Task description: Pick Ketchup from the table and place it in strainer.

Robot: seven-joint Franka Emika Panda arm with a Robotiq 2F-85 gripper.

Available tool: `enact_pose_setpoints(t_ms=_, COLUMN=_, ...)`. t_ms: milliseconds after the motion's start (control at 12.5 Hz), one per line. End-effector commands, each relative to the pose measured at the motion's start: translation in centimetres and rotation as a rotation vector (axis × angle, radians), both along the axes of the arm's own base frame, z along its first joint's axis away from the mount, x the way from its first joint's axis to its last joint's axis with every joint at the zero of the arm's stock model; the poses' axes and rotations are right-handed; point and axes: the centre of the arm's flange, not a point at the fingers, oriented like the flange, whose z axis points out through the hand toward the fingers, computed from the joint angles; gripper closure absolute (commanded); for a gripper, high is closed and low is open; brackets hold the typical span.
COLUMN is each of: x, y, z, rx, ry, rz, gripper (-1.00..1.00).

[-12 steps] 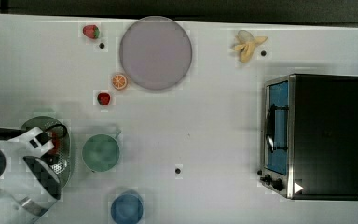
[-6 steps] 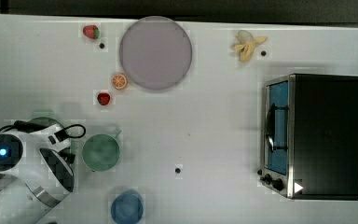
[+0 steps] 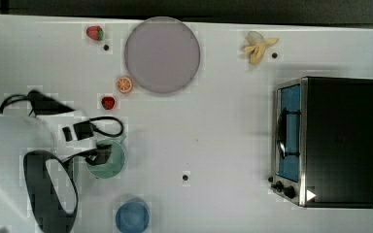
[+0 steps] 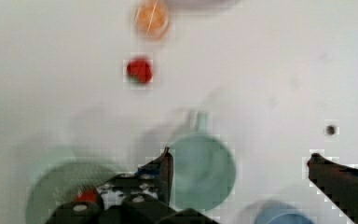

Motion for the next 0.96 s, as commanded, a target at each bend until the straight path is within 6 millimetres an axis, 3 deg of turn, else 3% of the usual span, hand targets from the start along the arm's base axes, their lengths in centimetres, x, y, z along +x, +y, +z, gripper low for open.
enact_pose_setpoints(t_ms=80, x=2.7, y=-9.5, z=5.6, rx=-0.002, ry=-0.011, rz=-0.156, gripper=-1.00)
enact_pose_setpoints(t_ms=240, x=3.1, y=-15.8, z=9.2, rx=0.014, ry=-0.055, rz=-0.277, gripper=-1.00)
enact_pose_setpoints(t_ms=320, x=3.1, y=-18.6, z=10.0, rx=0.024, ry=-0.071, rz=-0.329, gripper=-1.00)
enact_pose_setpoints(t_ms=480, x=2.8, y=-23.7, z=10.9, rx=0.040, ry=-0.075, rz=-0.424, gripper=-1.00)
enact_pose_setpoints(t_ms=640, x=2.3, y=-27.6, z=11.0, rx=0.054, ry=-0.062, rz=-0.489, gripper=-1.00)
enact_pose_setpoints(t_ms=800, x=2.2, y=-28.7, z=10.5, rx=0.054, ry=-0.035, rz=-0.478, gripper=-1.00)
enact_pose_setpoints(t_ms=960, x=2.4, y=-27.6, z=10.2, rx=0.049, ry=-0.026, rz=-0.456, gripper=-1.00)
